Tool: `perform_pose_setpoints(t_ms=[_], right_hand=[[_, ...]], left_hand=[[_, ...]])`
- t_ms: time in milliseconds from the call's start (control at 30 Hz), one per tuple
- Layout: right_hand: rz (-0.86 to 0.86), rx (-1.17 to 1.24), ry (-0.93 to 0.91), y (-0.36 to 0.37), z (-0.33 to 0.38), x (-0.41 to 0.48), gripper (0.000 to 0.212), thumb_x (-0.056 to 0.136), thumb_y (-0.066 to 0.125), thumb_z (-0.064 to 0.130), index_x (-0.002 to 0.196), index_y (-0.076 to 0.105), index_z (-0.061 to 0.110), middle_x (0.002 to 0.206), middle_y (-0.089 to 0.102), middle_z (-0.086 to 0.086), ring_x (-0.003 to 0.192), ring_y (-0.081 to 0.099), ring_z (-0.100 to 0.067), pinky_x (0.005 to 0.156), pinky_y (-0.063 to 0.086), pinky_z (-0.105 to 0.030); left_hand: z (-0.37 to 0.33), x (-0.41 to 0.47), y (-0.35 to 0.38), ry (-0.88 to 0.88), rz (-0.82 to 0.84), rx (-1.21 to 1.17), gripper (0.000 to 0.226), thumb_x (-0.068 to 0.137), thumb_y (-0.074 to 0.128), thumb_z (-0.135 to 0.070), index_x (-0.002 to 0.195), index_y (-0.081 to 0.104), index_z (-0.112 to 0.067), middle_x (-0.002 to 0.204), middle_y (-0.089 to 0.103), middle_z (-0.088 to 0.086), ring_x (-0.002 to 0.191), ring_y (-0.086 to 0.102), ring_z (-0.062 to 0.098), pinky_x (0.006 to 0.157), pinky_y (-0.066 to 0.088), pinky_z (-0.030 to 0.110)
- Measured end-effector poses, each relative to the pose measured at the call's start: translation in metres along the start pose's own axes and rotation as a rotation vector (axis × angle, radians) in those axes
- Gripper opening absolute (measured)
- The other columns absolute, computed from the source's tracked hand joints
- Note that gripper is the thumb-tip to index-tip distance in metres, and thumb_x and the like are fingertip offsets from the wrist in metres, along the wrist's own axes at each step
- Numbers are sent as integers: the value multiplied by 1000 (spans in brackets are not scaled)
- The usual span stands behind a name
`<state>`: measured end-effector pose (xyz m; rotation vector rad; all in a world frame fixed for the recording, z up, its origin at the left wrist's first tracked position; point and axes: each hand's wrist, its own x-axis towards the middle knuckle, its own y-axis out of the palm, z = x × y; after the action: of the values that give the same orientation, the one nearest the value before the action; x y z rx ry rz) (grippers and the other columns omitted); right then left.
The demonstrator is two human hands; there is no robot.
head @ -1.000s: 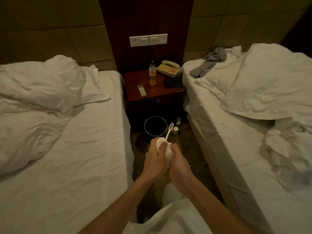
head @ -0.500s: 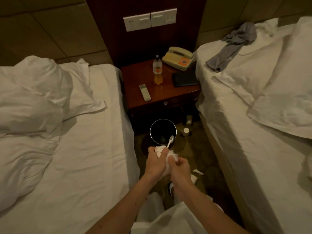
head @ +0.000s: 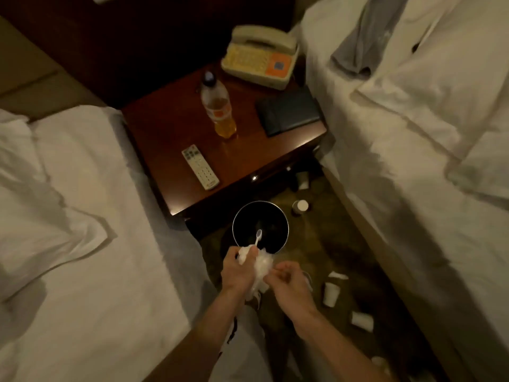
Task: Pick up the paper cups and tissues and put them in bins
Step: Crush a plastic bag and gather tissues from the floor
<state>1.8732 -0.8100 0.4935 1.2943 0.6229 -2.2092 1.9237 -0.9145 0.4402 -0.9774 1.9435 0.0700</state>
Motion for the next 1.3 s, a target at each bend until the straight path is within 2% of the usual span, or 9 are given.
perform_pose_setpoints(t_ms=[233, 367, 500, 767, 900, 1000, 1100, 1200, 1300], right_hand=[[-11, 240, 148, 36, -30, 148, 49, 94, 47, 56, 102, 71, 14, 98, 74, -11, 96, 71, -28, 89, 56, -47], [-18, 291, 172, 40, -64, 216, 53, 95, 36, 63, 94, 71, 24, 81, 75, 12, 78, 71, -4, 65, 54, -21], [36, 352, 217, 41, -89, 269, 52, 95, 33, 64, 91, 70, 27, 76, 74, 14, 73, 70, 0, 62, 51, -17], [30, 289, 237, 50, -103, 327, 49, 89, 43, 63, 94, 68, 21, 112, 67, -22, 101, 65, -37, 82, 51, -47], [127, 190, 185, 28, -98, 329, 49, 98, 49, 42, 112, 64, -2, 98, 68, -22, 80, 69, -16, 76, 53, -29], [184, 315, 175, -9, -78, 337, 26, 98, 53, 26, 89, 69, 7, 68, 69, -12, 47, 61, -6, 45, 47, -17], [7, 269, 49, -51, -57, 364, 26, 101, 49, 19, 84, 66, 9, 66, 65, -5, 45, 58, -4, 43, 43, -18], [-117, 311, -6, -86, -47, 407, 18, 101, 47, 13, 100, 62, 3, 77, 60, -7, 47, 56, -2, 41, 40, -14], [-170, 194, -17, -101, -52, 452, 17, 100, 51, 20, 111, 63, 14, 88, 63, 0, 59, 59, -5, 50, 44, -20]], left_hand=[[41, 144, 38, -107, 78, 182, 17, 93, 62, -37, 83, 57, -25, 82, 62, -2, 83, 62, 22, 75, 54, 37], [73, 205, 66, -155, 198, 216, 7, 95, 61, -25, 101, 63, -24, 105, 67, 8, 99, 64, 29, 88, 56, 46], [108, 254, 90, -177, 210, 267, 28, 93, 62, -28, 121, 62, -19, 114, 66, 14, 101, 64, 34, 77, 57, 43], [121, 307, 115, -32, 315, 679, 43, 98, 51, -40, 139, 46, -26, 131, 54, 9, 112, 58, 35, 73, 59, 46], [86, 305, 112, 244, 292, 1066, 27, 97, 54, -39, 122, 60, -32, 119, 65, 6, 108, 62, 28, 78, 44, 27], [37, 297, 127, 524, 170, 969, 8, 93, 58, -36, 89, 65, -34, 77, 64, -14, 76, 65, 3, 60, 43, 13], [-4, 298, 166, 727, 179, 765, 16, 93, 57, -36, 77, 57, -34, 60, 55, -20, 65, 57, -15, 51, 36, -2], [-22, 320, 226, 791, 242, 809, 15, 95, 55, -35, 82, 60, -30, 66, 57, -14, 66, 58, -5, 46, 38, 8], [-21, 358, 282, 757, 409, 1021, 16, 97, 51, -33, 108, 62, -30, 97, 64, -7, 85, 61, 9, 64, 44, 23]])
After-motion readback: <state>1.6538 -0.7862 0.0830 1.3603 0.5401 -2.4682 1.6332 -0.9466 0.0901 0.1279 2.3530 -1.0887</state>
